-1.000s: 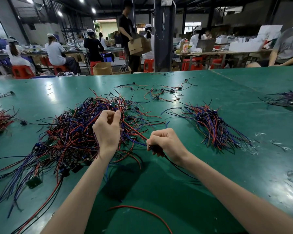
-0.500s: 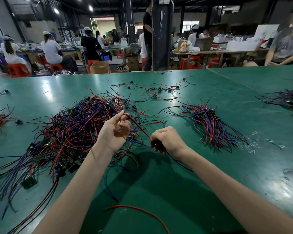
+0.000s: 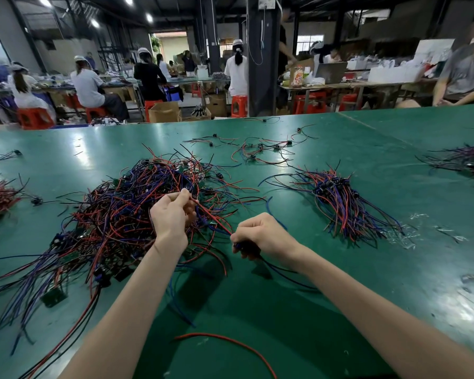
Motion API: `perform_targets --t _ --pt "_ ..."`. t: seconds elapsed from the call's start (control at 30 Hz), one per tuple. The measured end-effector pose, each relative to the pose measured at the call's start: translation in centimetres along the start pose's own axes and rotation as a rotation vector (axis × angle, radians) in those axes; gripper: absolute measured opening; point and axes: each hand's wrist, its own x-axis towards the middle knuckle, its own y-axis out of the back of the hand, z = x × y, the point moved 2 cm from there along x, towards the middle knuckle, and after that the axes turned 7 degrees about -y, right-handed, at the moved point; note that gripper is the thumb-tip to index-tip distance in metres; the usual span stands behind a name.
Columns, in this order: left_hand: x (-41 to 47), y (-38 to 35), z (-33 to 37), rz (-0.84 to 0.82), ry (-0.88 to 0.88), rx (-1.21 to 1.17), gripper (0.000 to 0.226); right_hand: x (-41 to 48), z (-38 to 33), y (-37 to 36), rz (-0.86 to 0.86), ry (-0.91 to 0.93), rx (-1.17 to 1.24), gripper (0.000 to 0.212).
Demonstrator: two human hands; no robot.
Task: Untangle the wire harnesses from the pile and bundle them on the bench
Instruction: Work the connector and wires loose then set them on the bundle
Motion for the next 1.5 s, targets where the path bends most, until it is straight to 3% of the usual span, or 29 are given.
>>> perform_targets --t 0.13,0.27,0.47,0.57,0.67,0.8,0.9,0.97,1.1,1.27,1.4,1.5 --pt "-0.3 0.0 0.3 -0.023 -0.4 0.337 0.02 -0.4 -0.3 -0.2 -0.059 0.035 0.041 0.029" --pt "-0.5 0.1 0.8 -0.022 -0.649 0.523 0.02 -0.3 -0.2 0.1 -0.075 0.016 0.063 0.026" --pt "0.1 -0.2 0.3 -0.004 -0.307 0.169 0.018 0.0 -0.1 0.3 -0.127 -0.031 0.072 0.023" --pt "0.4 0.0 0.5 -0.036 -0.252 0.153 0.022 0.2 -0.2 0.8 -0.027 0.008 0.041 0.023" --pt "-0.1 -0.5 0.9 -0.13 -0.092 -0.013 0.03 0.6 -0.2 2.0 0.064 -0.039 0.244 0.02" --pt "-2.4 -2.3 0.9 -0.399 -0.011 0.002 0.032 1.0 -0.6 3.6 0.139 -0.06 0.586 0.018" --pt "-5.1 -4.0 -0.5 -0.684 0.017 0.088 0.018 1.2 -0.5 4.2 0.217 -0.063 0.655 0.017" --pt "-6.3 -4.7 -1.5 -0.783 -0.029 0.157 0.006 1.2 -0.3 4.3 0.256 -0.08 0.648 0.014" --pt "-6.4 -4.7 -2.4 -0.762 -0.077 0.206 0.005 1.3 0.0 4.4 0.253 -0.105 0.678 0.014" --pt "-6.8 -4.7 -2.5 -0.783 -0.006 0.142 0.009 1.4 0.3 4.2 0.19 -0.208 0.755 0.018" --pt "-7.2 -4.8 -2.5 -0.76 0.05 0.129 0.012 1.6 0.6 4.1 0.212 -0.221 0.599 0.018" --pt "-7.4 -5.0 -2.4 -0.753 0.094 0.104 0.009 1.8 0.9 3.8 0.202 -0.198 0.622 0.02"
